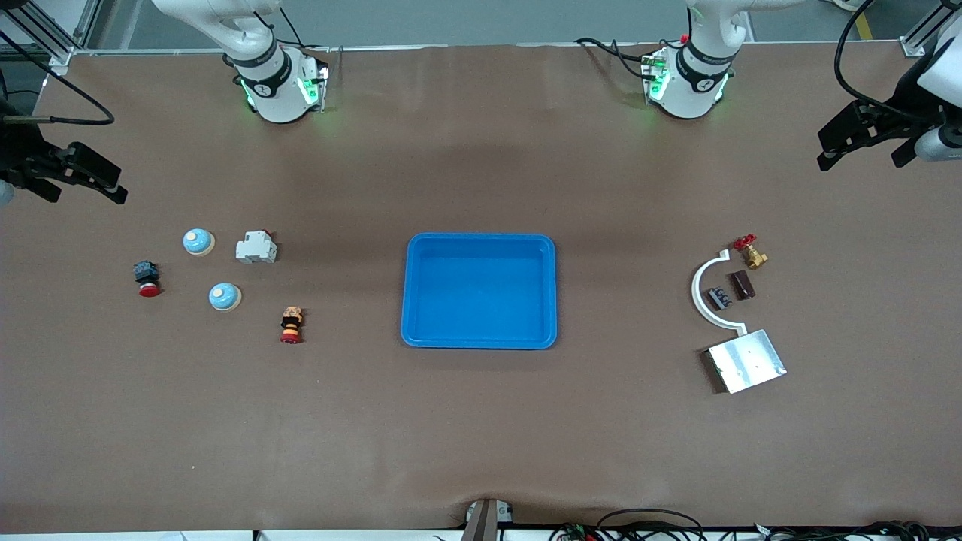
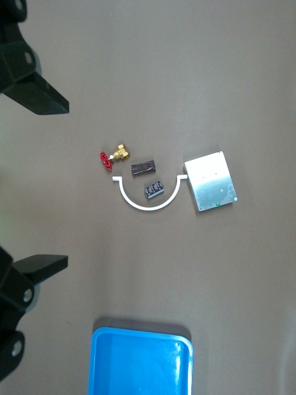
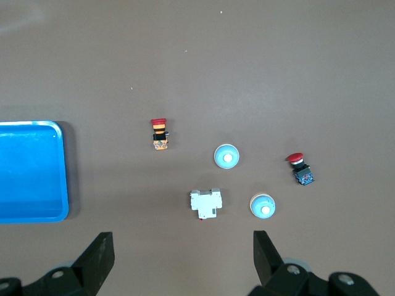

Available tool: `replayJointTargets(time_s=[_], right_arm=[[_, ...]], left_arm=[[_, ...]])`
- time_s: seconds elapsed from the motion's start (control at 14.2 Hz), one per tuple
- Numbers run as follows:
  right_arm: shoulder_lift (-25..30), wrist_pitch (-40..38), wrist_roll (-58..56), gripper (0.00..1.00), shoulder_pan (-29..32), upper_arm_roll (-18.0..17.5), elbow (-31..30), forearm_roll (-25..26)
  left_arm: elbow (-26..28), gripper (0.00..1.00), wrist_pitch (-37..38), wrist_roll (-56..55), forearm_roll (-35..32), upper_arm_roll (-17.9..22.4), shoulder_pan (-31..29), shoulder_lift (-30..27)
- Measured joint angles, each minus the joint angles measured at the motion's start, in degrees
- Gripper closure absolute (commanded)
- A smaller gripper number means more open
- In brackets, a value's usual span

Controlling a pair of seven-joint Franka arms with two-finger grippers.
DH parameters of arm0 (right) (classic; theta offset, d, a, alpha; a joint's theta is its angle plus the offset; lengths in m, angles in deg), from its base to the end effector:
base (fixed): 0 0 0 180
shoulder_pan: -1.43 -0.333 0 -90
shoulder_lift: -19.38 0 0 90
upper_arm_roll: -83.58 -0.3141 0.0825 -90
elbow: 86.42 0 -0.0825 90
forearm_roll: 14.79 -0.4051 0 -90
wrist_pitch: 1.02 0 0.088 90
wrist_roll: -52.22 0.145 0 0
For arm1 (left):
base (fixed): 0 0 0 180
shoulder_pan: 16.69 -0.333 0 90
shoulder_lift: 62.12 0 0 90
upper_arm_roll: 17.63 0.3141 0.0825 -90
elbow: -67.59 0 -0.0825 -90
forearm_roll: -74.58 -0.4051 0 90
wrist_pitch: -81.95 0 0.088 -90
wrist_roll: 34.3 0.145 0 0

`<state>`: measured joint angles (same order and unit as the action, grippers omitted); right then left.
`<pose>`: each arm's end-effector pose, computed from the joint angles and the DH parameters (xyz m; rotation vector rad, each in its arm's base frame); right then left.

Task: Place electrolytic capacitor and blue bell in tray
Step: 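Move the right gripper to a blue bell and the left gripper to a capacitor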

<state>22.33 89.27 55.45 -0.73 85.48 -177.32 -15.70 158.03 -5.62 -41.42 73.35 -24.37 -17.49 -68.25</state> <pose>0.5620 0.0044 0.6066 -3.1211 0.0805 -0.0629 0.5368 -0.0561 0.6363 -3.1127 -0.0349 -0.0929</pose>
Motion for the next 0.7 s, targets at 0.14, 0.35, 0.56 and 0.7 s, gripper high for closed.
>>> replayJointTargets(time_s=[0.14, 0.35, 0.56, 0.7], right_arm=[[0.0, 0.0, 0.0, 0.00, 0.0, 0.0, 0.0, 0.0], [0.0, 0.0, 0.0, 0.00, 0.0, 0.1, 0.0, 0.0], [0.0, 0.0, 0.0, 0.00, 0.0, 0.1, -0.1, 0.0], [0.0, 0.0, 0.0, 0.00, 0.0, 0.2, -0.2, 0.0]], left_arm=[[0.0, 0.00, 0.0, 0.0, 0.0, 0.0, 0.0, 0.1], [-1.4, 0.00, 0.0, 0.0, 0.0, 0.1, 0.0, 1.7], [-2.8, 0.00, 0.0, -0.3, 0.0, 0.3, -0.2, 6.5], [-2.9, 0.00, -0.1, -0.8, 0.0, 0.4, -1.4, 10.6]])
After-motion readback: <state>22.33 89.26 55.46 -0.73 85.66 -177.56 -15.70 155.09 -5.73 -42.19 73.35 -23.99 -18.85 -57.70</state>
